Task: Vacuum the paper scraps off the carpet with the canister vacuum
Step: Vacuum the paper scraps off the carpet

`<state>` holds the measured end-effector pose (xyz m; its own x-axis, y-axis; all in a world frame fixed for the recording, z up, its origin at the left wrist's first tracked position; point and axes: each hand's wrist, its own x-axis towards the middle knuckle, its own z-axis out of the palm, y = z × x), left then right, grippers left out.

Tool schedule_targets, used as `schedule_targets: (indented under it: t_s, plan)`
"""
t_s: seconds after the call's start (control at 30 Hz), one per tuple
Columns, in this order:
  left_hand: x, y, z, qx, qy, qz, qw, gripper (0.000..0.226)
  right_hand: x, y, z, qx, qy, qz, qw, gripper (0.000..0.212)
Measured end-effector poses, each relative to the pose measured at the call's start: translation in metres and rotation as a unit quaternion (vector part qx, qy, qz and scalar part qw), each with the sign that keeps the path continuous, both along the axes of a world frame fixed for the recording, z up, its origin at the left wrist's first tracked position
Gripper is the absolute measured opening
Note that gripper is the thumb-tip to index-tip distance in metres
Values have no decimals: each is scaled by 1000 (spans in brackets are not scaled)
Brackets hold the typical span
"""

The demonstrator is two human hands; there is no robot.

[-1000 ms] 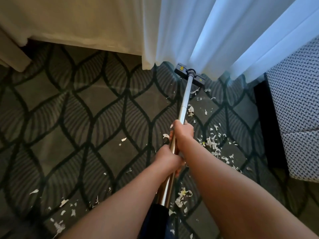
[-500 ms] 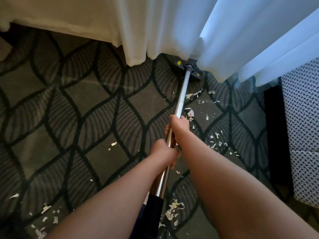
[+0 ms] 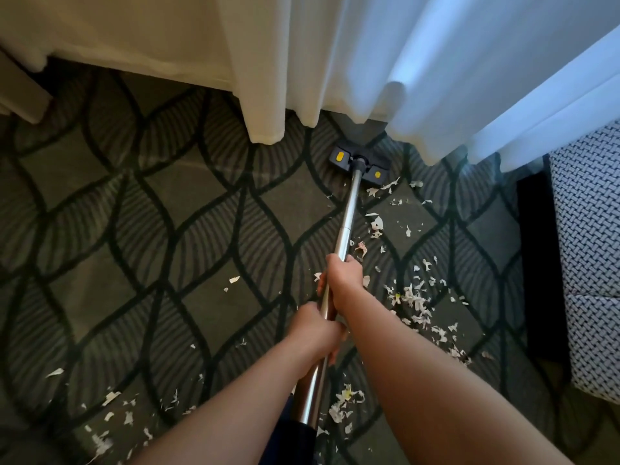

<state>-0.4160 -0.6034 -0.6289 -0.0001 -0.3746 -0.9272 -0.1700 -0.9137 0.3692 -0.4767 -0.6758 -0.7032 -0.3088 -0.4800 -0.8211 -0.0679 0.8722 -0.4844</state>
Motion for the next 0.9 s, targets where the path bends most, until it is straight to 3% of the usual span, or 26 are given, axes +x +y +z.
schedule_targets:
  t_s: [0.43, 0.9]
  plan:
    - [23, 58, 6, 6, 19, -2, 1000, 9, 22, 59, -1, 5, 10, 1, 1000, 26]
    - [60, 136, 21, 19, 38, -2, 999, 9, 55, 141, 16, 12, 9, -9, 1000, 12]
